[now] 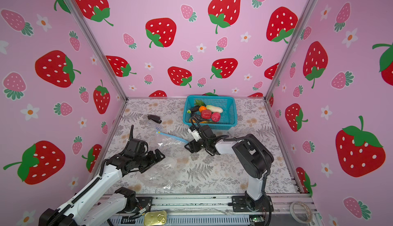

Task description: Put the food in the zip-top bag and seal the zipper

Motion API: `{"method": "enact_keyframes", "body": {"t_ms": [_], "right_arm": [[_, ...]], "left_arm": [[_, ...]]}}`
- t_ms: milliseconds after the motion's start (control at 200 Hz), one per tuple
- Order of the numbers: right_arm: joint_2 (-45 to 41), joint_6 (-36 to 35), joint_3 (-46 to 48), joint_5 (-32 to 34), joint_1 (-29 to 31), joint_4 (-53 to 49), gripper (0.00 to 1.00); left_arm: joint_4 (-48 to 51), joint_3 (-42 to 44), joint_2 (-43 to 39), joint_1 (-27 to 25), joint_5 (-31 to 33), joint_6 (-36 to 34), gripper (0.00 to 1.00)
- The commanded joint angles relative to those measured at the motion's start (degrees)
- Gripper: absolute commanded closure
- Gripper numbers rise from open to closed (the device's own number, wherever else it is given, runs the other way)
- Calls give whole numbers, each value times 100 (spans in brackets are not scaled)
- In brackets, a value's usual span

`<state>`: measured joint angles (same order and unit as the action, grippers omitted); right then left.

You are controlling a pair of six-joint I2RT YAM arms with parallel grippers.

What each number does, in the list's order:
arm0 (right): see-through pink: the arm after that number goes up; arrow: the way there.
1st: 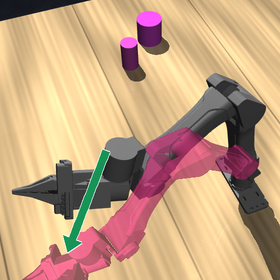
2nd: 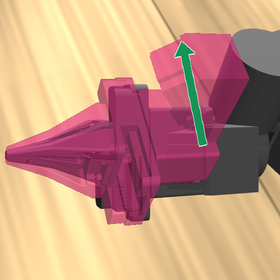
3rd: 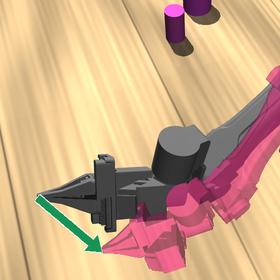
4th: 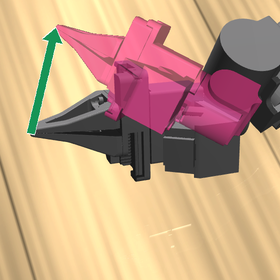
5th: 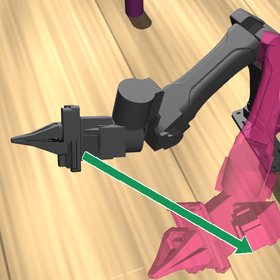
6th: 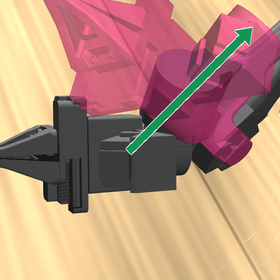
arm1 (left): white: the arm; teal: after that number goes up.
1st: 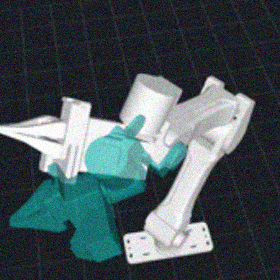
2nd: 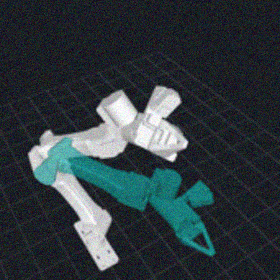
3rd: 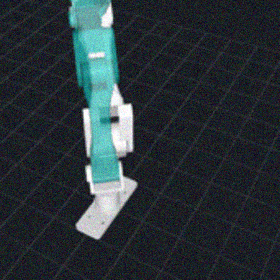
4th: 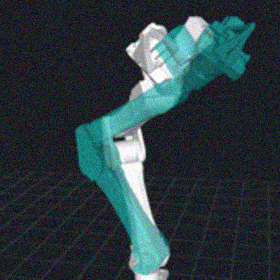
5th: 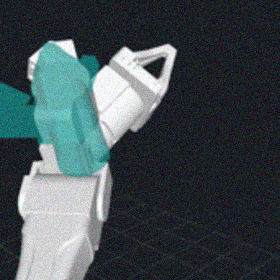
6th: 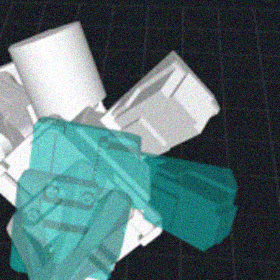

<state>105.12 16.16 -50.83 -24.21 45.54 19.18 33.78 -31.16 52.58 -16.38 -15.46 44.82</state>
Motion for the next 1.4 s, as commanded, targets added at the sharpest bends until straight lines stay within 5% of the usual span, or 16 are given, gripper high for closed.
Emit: {"method": "enact_keyframes", "body": {"t_ms": [0,1040,1395], "right_arm": [[90,-136,23,-151,125,-63,27],[-763,946,1153,-111,1182,589,33],[-1463,1032,1325,151,1262,407,33]], "left_arm": [[-204,-12,158,89,39,-85,1],[-746,-844,1337,480,536,-705,1],[71,-1074,581,268,175,-530,0]]}}
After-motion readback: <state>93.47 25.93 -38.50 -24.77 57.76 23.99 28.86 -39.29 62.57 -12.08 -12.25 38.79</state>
